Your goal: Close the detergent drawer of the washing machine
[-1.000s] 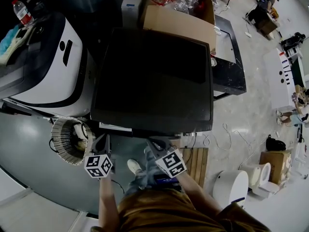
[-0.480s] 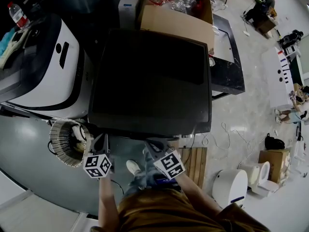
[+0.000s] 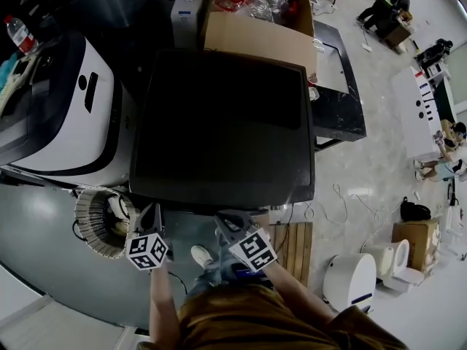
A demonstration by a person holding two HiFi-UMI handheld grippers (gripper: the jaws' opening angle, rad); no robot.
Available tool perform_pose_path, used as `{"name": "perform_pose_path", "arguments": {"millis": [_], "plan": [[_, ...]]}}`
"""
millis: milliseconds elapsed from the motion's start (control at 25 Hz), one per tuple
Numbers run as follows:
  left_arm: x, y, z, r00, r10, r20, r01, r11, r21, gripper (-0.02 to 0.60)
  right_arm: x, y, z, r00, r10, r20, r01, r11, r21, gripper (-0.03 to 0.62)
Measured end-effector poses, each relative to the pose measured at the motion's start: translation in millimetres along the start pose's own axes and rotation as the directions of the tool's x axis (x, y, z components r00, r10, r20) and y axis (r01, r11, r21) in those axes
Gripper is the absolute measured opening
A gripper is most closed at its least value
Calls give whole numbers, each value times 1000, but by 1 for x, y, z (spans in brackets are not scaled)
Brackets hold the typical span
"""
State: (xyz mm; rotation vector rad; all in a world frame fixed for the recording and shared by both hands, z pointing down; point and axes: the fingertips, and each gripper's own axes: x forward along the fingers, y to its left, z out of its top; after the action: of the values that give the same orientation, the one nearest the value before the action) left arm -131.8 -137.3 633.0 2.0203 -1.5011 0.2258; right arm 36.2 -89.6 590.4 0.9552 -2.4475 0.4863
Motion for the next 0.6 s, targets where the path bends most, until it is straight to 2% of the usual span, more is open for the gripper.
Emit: {"name": "perform_pose_path", "arguments": {"millis": [160, 320, 600], "plan": [[0, -1, 0, 1000, -1, -3, 1, 1000, -9, 26, -3, 2, 2, 1000, -2, 9, 3, 1000, -7, 12], [0, -3, 1, 1000, 5, -19, -5, 1000, 16, 25, -7, 4, 5, 1000, -14, 19, 14, 1000, -11, 12], [-18, -12, 12, 1000, -25, 2, 25, 999, 44, 25, -18, 14, 12, 999, -32, 44, 33, 999, -36, 12]]}}
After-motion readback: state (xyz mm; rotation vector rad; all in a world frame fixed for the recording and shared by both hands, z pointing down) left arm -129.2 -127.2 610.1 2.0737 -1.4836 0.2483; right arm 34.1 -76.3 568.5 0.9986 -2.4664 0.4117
